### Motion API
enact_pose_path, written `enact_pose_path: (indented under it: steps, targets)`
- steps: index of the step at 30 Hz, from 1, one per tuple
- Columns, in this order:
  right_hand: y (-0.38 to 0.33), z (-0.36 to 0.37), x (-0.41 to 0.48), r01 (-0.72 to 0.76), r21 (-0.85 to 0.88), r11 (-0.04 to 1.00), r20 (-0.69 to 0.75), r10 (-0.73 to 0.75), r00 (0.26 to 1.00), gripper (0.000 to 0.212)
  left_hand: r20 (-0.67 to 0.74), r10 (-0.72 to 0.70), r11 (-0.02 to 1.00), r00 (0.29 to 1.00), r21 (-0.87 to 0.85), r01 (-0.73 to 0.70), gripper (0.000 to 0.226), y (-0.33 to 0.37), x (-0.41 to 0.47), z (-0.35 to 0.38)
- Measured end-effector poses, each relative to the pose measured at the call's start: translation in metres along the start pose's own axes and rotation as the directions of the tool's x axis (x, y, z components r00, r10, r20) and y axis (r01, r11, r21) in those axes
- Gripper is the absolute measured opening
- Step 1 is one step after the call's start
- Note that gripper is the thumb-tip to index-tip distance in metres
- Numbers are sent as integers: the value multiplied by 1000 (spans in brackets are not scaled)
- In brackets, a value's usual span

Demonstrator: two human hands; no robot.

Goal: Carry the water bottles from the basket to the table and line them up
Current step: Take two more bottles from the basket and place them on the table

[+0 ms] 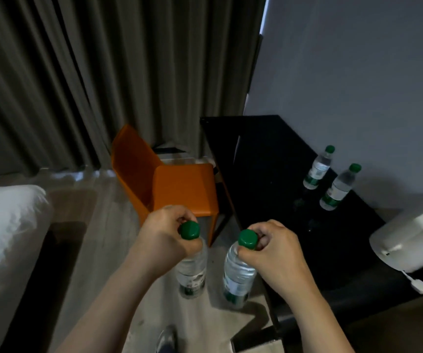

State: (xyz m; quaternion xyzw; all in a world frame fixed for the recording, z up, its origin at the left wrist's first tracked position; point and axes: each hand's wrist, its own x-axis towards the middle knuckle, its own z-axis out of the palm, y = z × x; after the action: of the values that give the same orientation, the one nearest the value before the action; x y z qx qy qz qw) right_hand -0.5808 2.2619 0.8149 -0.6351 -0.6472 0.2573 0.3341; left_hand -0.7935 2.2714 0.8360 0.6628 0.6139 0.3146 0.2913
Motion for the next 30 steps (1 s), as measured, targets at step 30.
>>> enact_pose_path:
  steps: [30]
  targets:
    - [76,-38,343,-231,-72,970,-144,219,965,20,305,272,962,913,-70,-264,26,24,425,80]
